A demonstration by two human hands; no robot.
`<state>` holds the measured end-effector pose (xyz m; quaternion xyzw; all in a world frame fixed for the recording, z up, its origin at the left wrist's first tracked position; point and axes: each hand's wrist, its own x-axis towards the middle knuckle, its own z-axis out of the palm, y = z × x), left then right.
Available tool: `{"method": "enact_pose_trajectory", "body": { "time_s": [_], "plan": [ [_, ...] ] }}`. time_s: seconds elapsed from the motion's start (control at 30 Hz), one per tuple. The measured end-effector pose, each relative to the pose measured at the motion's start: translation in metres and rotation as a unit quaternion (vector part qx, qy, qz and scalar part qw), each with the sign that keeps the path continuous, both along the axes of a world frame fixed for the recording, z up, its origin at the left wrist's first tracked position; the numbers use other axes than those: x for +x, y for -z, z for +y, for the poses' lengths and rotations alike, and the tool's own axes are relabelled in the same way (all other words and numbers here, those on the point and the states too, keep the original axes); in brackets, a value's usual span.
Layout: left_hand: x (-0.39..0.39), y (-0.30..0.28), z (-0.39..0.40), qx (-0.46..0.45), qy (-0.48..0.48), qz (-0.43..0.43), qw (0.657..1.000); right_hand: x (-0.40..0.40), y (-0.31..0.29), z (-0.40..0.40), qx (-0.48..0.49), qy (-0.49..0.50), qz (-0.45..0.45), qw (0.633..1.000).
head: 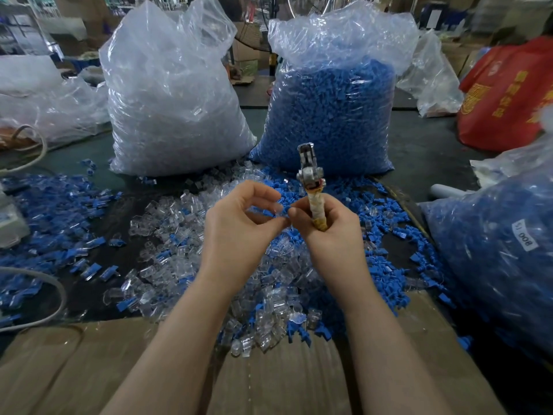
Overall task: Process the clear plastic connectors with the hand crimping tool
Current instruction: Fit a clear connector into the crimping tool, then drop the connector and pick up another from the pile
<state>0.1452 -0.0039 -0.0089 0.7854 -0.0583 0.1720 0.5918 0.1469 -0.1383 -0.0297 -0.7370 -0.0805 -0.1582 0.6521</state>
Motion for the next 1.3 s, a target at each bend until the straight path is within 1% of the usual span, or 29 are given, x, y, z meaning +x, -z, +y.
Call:
{"method": "enact_pose_trajectory", "body": {
  "time_s": [0.1, 0.17, 0.33, 0.43, 0.73, 1.3],
  "plan": [
    [0.000, 0.001, -0.001, -0.004, -0.010, 0.000, 1.000, 0.001, 0.003, 0.000, -0.020, 0.004, -0.003, 1.000],
    [0.002, 0.000, -0.001, -0.028, -0.005, 0.019, 0.999, 0.001, 0.004, 0.000, -0.032, 0.009, -0.007, 0.999],
    [0.003, -0.002, 0.003, -0.085, 0.052, 0.086, 0.991, 0.002, 0.004, -0.001, -0.030, 0.019, -0.005, 0.999],
    [0.003, -0.003, 0.005, -0.113, 0.073, 0.107, 0.985, 0.003, 0.004, -0.002, -0.034, 0.028, -0.004, 0.999],
    [0.004, -0.001, 0.009, -0.109, 0.077, 0.112, 0.985, 0.003, 0.004, -0.001, -0.052, 0.022, -0.006, 0.998],
    [0.005, 0.001, 0.011, -0.133, 0.074, 0.140, 0.978, 0.005, 0.009, -0.003, -0.086, 0.007, -0.002, 0.996]
  ]
}}
